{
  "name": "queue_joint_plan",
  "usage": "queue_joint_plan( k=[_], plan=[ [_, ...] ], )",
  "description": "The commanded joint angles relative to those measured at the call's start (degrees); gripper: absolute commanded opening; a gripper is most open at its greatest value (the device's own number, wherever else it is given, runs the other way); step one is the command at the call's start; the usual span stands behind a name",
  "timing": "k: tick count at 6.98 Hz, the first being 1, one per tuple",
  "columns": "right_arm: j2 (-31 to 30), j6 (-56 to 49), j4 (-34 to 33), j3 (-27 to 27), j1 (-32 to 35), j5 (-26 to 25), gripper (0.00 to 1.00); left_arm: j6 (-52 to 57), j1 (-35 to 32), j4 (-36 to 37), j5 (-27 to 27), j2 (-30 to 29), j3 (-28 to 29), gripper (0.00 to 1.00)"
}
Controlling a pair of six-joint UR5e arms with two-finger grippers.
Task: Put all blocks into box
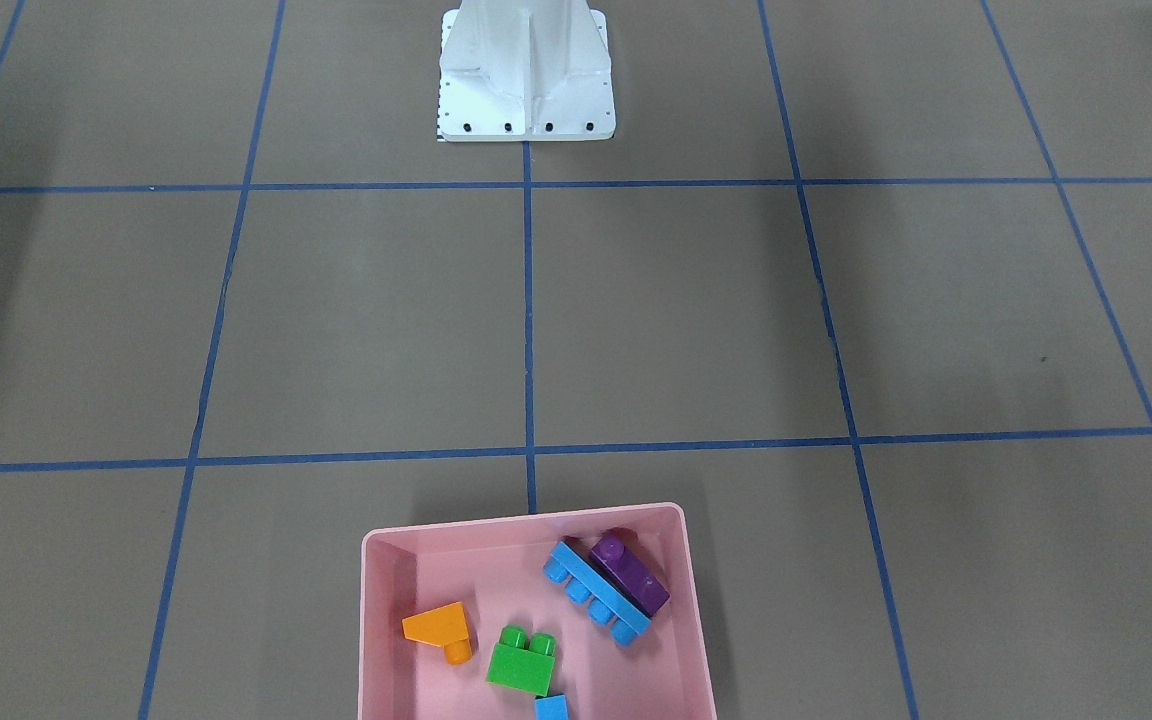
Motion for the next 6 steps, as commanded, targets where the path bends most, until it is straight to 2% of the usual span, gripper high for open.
queue_joint_plan(
  k=[1, 6],
  plan=[
    [0.0, 1.8, 0.1, 0.1, -0.1, 0.4, 1.0, -0.1, 0.1, -0.2, -0.3, 0.3, 0.1, 1.0],
    [0.0, 1.8, 0.2, 0.1, -0.2, 0.5, 1.0, -0.1, 0.1, -0.1, -0.3, 0.4, 0.1, 1.0]
  ],
)
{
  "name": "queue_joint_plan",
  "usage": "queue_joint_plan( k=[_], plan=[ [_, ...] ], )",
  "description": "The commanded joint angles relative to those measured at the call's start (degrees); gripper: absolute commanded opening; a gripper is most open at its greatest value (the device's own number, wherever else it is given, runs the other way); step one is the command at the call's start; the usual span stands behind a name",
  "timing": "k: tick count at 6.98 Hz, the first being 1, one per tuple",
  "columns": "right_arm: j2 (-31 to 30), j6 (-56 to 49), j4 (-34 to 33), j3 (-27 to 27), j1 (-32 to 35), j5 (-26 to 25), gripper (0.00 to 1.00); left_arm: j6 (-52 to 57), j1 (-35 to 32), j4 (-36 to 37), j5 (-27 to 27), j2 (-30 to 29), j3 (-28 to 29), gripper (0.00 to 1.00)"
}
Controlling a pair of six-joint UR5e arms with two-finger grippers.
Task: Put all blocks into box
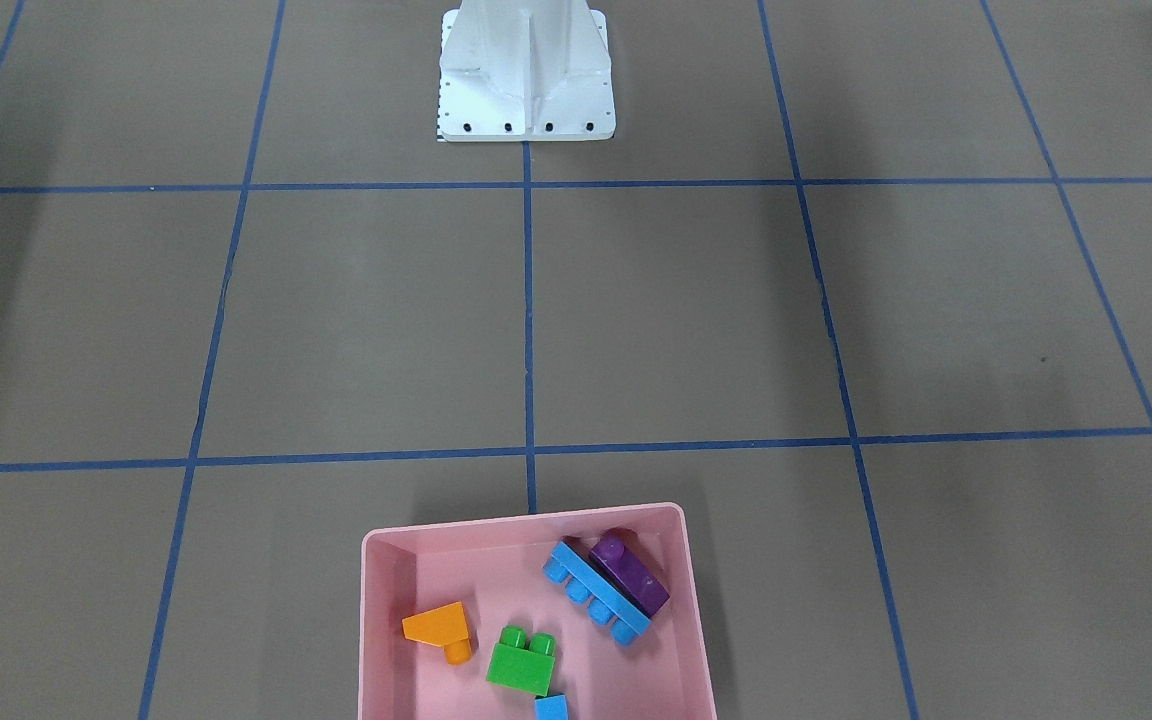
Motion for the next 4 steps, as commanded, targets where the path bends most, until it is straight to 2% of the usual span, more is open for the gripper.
queue_joint_plan(
  k=[1, 4],
  plan=[
    [0.0, 0.0, 0.0, -0.1, -0.1, 0.0, 1.0, 0.0, 0.0, 0.0, 0.0, 0.0, 0.0, 1.0],
    [-0.2, 0.0, 0.0, -0.1, -0.3, 0.0, 1.0, 0.0, 0.0, 0.0, 0.0, 0.0, 0.1, 1.0]
  ],
)
